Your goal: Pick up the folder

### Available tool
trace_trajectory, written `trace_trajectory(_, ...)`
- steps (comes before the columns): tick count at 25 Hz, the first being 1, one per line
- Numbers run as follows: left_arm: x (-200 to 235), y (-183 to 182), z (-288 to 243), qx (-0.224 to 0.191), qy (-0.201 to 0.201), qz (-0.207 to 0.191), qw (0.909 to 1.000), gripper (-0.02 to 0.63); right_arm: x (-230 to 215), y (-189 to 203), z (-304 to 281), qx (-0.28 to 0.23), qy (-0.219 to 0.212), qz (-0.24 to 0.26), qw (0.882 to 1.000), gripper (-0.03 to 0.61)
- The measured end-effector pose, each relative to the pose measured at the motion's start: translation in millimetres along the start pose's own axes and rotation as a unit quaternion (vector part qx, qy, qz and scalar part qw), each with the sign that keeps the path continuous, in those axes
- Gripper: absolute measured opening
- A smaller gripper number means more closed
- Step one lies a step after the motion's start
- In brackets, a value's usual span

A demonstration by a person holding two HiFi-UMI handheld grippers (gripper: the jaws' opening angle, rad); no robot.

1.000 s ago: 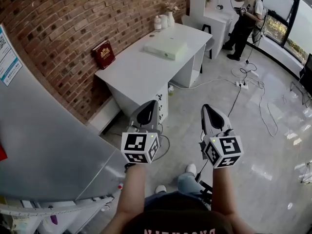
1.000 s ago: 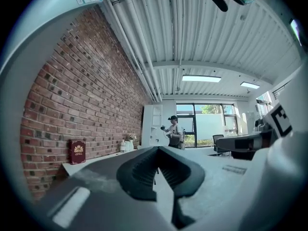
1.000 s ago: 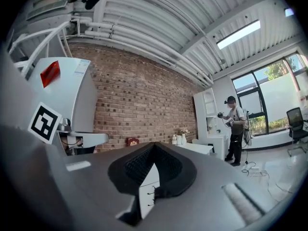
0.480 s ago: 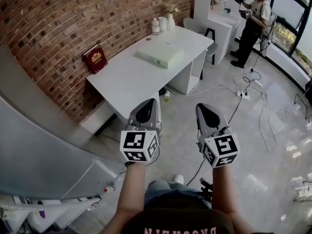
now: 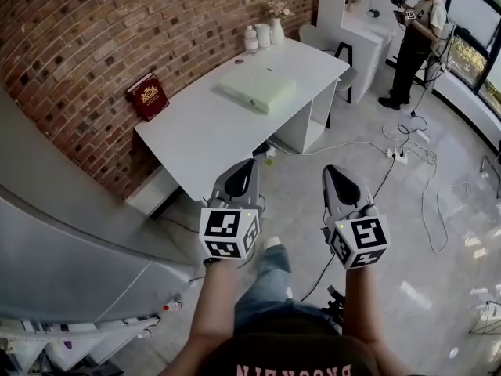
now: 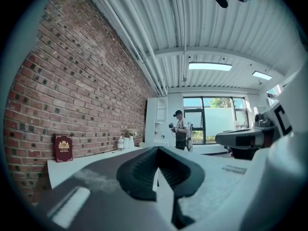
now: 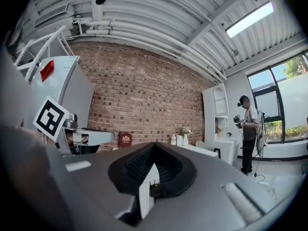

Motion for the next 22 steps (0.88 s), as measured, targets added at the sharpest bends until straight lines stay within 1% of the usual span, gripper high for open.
trace_trajectory(4,14,9,-37,0.009,0.0,0.004,1.0,-0.002,-21,10,-32,0.017,-0.004,-0.002,1.0,0.0)
trace_trajectory(8,37,14,-85,0.012,-0.006,0.016,0.9998,-0.002,-42,16,-79,0.031,-0.011,0.001,0.999,0.0)
trace_trajectory(12,68,15,-137,0.014,-0.021,0.028,0.9993,-0.002,-65,13,-134,0.021,-0.019,0.006,1.0,0.0)
trace_trajectory(17,105,6,-197,0.014,-0.03,0.022,0.9992,-0.002,-94,10,-202,0.026,-0.023,-0.006,0.999,0.0)
trace_trajectory(22,147,8,-249,0.018,-0.041,0.028,0.9986,-0.002,-113,5,-270,0.023,-0.029,0.002,0.999,0.0)
Point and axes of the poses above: the fingertips, and each gripper's own axes: z backward along the fingers, x to its left, y out of its underside, the point moved 3 cm from there along z, backward along the fingers
